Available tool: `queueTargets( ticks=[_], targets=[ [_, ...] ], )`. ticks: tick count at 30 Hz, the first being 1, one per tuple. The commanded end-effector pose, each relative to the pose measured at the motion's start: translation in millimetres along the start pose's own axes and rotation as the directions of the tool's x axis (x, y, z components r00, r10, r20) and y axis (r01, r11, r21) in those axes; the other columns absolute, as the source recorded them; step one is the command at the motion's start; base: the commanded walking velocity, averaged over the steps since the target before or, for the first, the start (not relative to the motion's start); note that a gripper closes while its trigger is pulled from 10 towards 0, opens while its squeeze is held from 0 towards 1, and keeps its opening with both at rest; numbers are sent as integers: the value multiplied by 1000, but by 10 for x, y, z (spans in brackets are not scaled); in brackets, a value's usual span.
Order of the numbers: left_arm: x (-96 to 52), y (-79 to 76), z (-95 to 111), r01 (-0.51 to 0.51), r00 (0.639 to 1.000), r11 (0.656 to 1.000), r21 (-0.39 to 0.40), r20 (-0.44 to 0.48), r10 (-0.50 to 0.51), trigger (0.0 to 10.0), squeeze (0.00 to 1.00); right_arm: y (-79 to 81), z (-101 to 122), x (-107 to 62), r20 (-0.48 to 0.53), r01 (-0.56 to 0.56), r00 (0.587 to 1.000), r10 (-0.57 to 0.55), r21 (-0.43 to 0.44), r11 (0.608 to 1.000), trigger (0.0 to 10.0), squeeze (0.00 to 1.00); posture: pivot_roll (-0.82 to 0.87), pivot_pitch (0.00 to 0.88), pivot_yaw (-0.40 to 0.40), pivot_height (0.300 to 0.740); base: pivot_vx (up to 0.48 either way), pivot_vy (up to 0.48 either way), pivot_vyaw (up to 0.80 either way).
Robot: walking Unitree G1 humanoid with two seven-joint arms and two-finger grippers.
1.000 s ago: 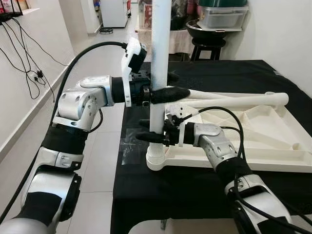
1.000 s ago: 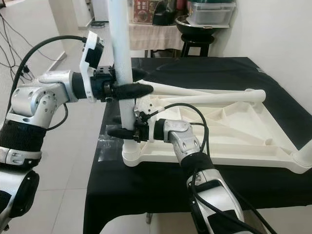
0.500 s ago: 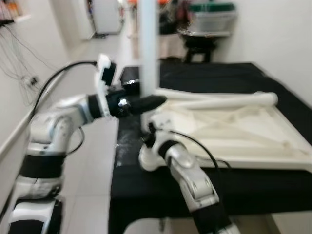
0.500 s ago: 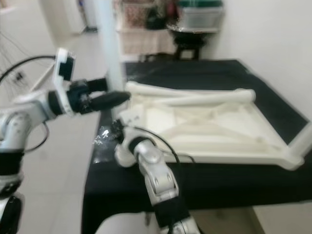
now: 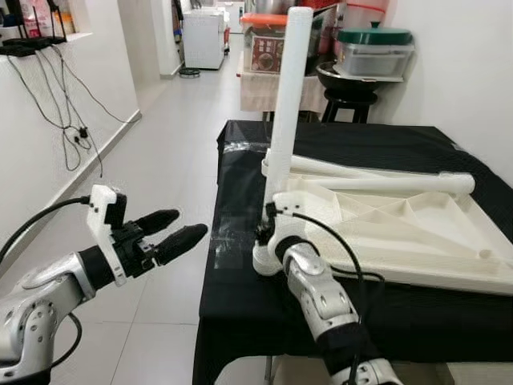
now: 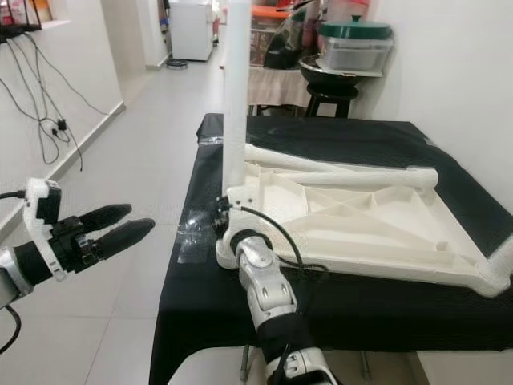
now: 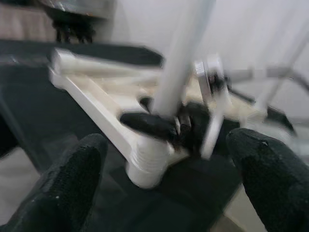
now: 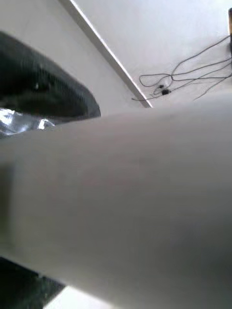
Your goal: Building children table
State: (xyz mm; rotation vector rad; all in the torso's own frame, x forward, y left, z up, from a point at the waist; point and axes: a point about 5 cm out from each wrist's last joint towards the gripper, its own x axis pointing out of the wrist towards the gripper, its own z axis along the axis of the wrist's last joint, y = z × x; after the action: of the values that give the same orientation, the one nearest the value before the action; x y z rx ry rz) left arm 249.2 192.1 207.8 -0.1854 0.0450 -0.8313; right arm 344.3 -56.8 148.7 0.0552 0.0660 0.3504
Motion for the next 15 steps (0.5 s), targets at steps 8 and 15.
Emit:
queueTargets(
  ticks=[8, 15],
  targets=[
    [181, -409, -520, 26, 995, 999, -32, -99, -29, 10000, 0, 2, 378, 30, 149, -391, 912, 382, 34, 920, 10000, 0, 25, 0, -53, 740, 0, 0, 0],
    [194, -436, -679, -47, 993, 999, -12, -113, 46, 10000, 0, -35, 391, 66, 91, -615, 778, 621, -86, 784, 10000, 0, 25, 0, -61, 740, 0, 0, 0]
  ],
)
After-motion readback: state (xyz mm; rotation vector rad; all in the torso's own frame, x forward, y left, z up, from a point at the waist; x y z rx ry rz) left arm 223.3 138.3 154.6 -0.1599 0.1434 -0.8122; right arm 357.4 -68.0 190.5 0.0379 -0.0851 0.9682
